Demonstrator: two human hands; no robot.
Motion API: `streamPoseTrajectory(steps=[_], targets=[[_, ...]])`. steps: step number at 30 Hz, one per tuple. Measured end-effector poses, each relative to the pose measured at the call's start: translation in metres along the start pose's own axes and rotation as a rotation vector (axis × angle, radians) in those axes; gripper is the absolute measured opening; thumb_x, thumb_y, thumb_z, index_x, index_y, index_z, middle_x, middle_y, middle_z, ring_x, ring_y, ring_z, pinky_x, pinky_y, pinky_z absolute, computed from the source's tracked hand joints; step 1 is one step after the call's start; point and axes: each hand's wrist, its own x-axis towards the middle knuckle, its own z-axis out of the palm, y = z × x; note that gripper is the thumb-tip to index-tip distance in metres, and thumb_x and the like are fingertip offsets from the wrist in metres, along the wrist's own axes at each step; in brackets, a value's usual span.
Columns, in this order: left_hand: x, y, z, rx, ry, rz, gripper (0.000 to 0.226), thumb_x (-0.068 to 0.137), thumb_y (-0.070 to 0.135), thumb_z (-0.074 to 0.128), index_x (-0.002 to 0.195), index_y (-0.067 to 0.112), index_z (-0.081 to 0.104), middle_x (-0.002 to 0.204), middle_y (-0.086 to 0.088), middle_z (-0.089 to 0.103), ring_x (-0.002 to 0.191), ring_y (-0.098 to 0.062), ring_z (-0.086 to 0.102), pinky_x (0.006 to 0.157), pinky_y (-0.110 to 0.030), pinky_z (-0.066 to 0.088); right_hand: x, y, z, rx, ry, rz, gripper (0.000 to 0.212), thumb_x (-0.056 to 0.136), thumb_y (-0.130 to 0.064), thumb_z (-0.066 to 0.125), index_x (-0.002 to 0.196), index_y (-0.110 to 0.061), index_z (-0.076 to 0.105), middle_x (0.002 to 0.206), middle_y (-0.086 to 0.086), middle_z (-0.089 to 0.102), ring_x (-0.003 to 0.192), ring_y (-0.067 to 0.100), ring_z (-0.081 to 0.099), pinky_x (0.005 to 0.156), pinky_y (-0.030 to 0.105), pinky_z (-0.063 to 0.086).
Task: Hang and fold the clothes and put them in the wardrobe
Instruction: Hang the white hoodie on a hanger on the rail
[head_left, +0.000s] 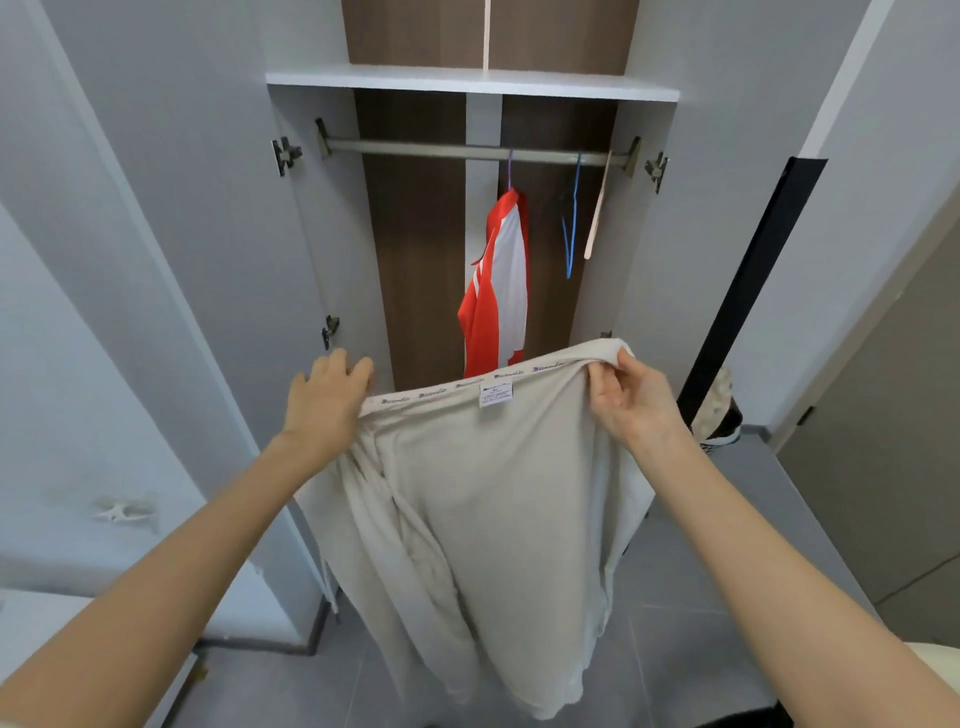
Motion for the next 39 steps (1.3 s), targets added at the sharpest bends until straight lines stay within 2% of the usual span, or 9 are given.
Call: streamPoseTrajectory(steps=[2,6,8,10,14,18,23,29,39], targets=[[0.012,-0.009,0.005,-0.162,-0.152,-0.156,0.029,0.077,0.000,0.055,0.099,0.016,0.045,0.102,-0.008,0.051,0.089,-0.028,0.050,0.069,-0.036,0.042,0.014,0.000,0.004,-0.004,0.010,-0.014,0.012,0.099,-0.007,0.048,0.099,-0.003,0.059,0.087,0.007,0.067,0.076,0.016,0.066,0.069,0.026,0.056],[0.048,-0.010,0.022,-0.633,0.067,-0.226,0.009,0.082,0.006,0.057,0.085,0.014,0.055,0.080,-0.002,0.060,0.071,-0.022,0.052,0.061,-0.031,0.038,0.059,-0.006,0.009,0.081,0.054,-0.018,0.013,0.100,-0.007,0.045,0.103,-0.004,0.057,0.089,0.005,0.062,0.088,0.013,0.062,0.068,0.024,0.055],[0.073,-0.005,0.018,-1.015,-0.007,-0.383,0.007,0.084,0.009,0.059,0.081,0.016,0.056,0.079,0.003,0.059,0.073,-0.015,0.053,0.059,-0.027,0.037,0.083,-0.003,0.013,0.065,0.103,0.014,0.015,0.101,-0.010,0.043,0.101,-0.003,0.056,0.092,0.003,0.061,0.086,0.012,0.062,0.068,0.021,0.055],[0.103,-0.008,0.016,-1.245,-0.149,-0.471,0.004,0.081,0.014,0.061,0.081,0.018,0.059,0.082,0.003,0.061,0.074,-0.013,0.055,0.058,-0.026,0.037,0.107,0.003,0.017,-0.044,0.177,0.055,0.020,0.101,-0.014,0.046,0.115,-0.004,0.057,0.110,0.001,0.061,0.104,0.014,0.063,0.088,0.024,0.053],[0.159,-0.017,0.010,-1.063,-0.183,-0.223,0.008,0.075,0.013,0.069,0.079,0.018,0.063,0.081,0.005,0.063,0.074,-0.008,0.057,0.062,-0.022,0.041,0.152,0.012,0.026,-0.220,0.283,0.088,0.033,0.098,-0.011,0.052,0.130,-0.007,0.054,0.130,0.006,0.059,0.122,0.021,0.057,0.101,0.039,0.044],[0.206,-0.020,0.014,-0.991,-0.071,-0.098,0.016,0.078,0.010,0.066,0.077,0.026,0.070,0.085,0.017,0.068,0.083,0.003,0.060,0.070,-0.015,0.042,0.187,0.014,0.035,-0.319,0.270,0.089,0.028,0.096,-0.005,0.054,0.123,0.000,0.058,0.078,0.018,0.071,0.060,0.025,0.071,0.063,0.033,0.059],[0.260,-0.010,0.016,-1.198,0.126,-0.123,0.022,0.084,0.005,0.059,0.082,0.023,0.072,0.091,0.013,0.069,0.090,0.001,0.061,0.077,-0.013,0.042,0.220,0.005,0.044,-0.449,0.280,0.047,0.012,0.096,0.000,0.051,0.101,0.006,0.060,0.061,0.017,0.068,0.048,0.022,0.068,0.046,0.031,0.056],[0.328,0.024,0.011,-1.176,0.191,0.035,0.019,0.086,0.004,0.058,0.091,0.019,0.069,0.092,0.011,0.066,0.087,0.005,0.058,0.072,-0.002,0.038,0.273,0.000,0.076,-0.623,0.153,-0.129,0.015,0.093,0.010,0.049,0.101,0.000,0.058,0.090,0.014,0.063,0.088,0.026,0.062,0.081,0.034,0.053],[0.452,0.076,0.045,-1.103,0.170,0.089,0.029,0.081,0.002,0.063,0.092,0.029,0.065,0.096,0.016,0.063,0.091,-0.003,0.058,0.066,-0.003,0.040,0.436,-0.061,0.171,-1.151,0.133,-0.623,0.029,0.093,-0.001,0.050,0.118,-0.015,0.053,0.129,0.007,0.053,0.110,0.017,0.052,0.093,0.026,0.044]])
